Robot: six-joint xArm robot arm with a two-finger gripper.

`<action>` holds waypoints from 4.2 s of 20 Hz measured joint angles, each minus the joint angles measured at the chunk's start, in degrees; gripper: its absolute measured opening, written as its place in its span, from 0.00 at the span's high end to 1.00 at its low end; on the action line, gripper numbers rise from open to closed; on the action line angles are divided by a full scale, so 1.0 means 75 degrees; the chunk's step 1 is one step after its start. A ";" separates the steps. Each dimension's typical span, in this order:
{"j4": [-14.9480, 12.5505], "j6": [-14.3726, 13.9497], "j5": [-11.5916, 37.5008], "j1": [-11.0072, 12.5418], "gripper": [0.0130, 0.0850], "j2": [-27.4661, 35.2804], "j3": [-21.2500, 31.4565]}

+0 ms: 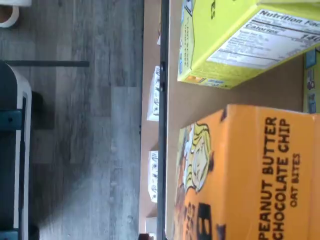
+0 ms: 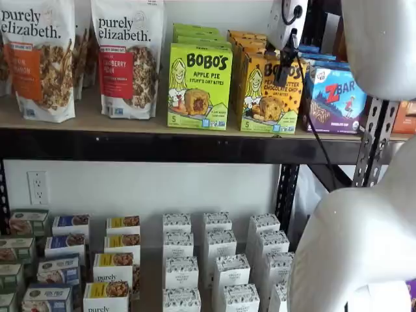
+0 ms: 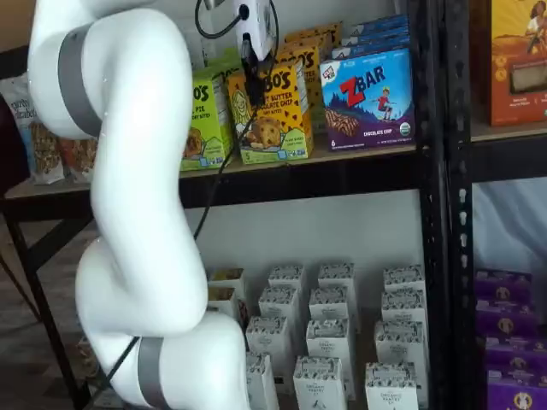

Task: Pick up the orange box on the top shelf, the fifth box from the left

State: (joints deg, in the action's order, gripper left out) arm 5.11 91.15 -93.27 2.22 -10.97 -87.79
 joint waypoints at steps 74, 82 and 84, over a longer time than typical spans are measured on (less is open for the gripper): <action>0.0469 -0.0180 -0.0641 0.0006 0.83 -0.2009 0.1171; 0.0433 -0.0153 -0.0844 0.0055 0.83 -0.2882 0.1855; 0.0428 -0.0139 -0.0864 0.0071 0.83 -0.3094 0.2026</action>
State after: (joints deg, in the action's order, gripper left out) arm 8.32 90.10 -99.75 2.76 -34.18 -72.60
